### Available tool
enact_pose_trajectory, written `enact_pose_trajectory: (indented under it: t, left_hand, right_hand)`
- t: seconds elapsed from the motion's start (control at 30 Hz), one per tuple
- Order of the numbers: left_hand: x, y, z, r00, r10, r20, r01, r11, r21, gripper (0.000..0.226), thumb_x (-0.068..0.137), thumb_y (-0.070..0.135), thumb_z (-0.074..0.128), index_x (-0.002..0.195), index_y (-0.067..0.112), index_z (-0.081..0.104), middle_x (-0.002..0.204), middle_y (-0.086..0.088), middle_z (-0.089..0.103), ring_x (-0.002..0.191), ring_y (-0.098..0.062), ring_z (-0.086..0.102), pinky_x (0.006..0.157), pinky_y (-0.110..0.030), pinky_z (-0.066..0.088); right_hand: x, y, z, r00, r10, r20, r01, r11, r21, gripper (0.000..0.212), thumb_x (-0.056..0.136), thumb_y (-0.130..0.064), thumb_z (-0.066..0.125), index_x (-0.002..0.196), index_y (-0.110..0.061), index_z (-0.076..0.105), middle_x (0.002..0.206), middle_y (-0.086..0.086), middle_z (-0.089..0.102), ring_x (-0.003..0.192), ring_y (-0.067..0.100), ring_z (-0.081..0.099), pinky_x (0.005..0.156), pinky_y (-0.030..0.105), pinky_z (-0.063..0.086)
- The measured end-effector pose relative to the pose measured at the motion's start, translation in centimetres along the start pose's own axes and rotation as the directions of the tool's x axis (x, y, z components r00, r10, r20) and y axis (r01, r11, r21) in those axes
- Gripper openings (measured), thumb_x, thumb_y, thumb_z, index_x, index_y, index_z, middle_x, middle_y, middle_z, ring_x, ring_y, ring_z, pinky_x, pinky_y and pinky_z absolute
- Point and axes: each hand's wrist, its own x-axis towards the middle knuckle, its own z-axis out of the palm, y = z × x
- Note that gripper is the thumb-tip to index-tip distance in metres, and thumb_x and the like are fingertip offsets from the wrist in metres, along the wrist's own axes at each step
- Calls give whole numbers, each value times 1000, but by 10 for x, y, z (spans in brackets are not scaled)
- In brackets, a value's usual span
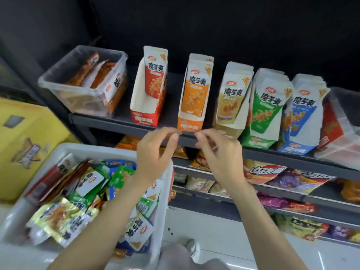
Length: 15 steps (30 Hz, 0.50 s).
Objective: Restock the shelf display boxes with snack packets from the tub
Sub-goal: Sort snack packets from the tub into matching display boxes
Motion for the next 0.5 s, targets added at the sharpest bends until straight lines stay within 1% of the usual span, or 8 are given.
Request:
enact_pose_trajectory:
  t: [0.1,0.17,0.23,0.27,0.33,0.4,0.43,0.5]
  left_hand:
    - [-41,-24,-50,992,-122,-20,124,989,81,28,95,27,46,93,10,69,80,15,60,70,-1,57,65,-18,46]
    - [-63,-47,-86,977,-213,16,207,961,181,28,93,32,47,94,14,69,83,11,65,74,-2,59,68,-16,45]
    - [-85,-76,-121,933,-344,102,297,900,320,31,88,40,47,99,19,67,92,6,67,84,-10,60,74,-23,45]
    - [-94,-89,-137,898,-413,154,326,857,399,35,84,44,47,103,21,66,98,4,66,91,-15,60,79,-28,46]
    - [-112,-111,-161,827,-510,235,328,778,536,41,80,46,55,112,21,64,110,-1,63,102,-25,58,85,-36,47]
    - [-122,-123,-173,776,-564,283,322,740,590,45,79,38,71,119,18,62,117,-6,62,109,-29,56,89,-39,47]
    - [-124,-128,-175,764,-570,303,306,733,607,49,76,36,75,120,17,62,117,-6,62,109,-30,56,89,-40,47]
    - [-122,-137,-175,757,-557,341,243,725,645,55,71,39,79,118,17,62,113,-7,63,107,-32,57,89,-42,49]
  right_hand:
    - [-25,-28,38,977,-17,211,16,1000,3,25,94,-41,47,92,-25,66,73,-10,67,65,8,61,58,31,50]
    - [-35,-43,64,926,-8,377,3,1000,13,32,91,-49,43,91,-27,66,77,-11,67,71,7,62,60,31,50]
    - [-43,-55,91,853,-1,521,-4,1000,9,36,91,-56,43,96,-29,66,86,-11,69,82,8,63,68,32,50]
    - [-46,-59,106,813,1,582,-8,1000,9,34,92,-54,46,102,-28,65,96,-11,68,91,9,62,75,32,49]
    - [-50,-64,135,738,-4,675,33,999,-31,37,94,-49,49,119,-25,60,120,-6,61,112,14,54,93,32,42]
    - [-53,-67,160,677,10,736,95,990,-101,46,95,-46,49,135,-23,49,140,0,46,129,19,40,106,32,29]
    - [-54,-69,170,651,33,759,108,985,-135,49,96,-44,48,140,-23,41,147,1,38,135,20,33,109,33,25]
    - [-56,-72,185,605,88,791,120,973,-199,54,97,-40,47,146,-23,31,153,3,26,139,24,24,113,36,20]
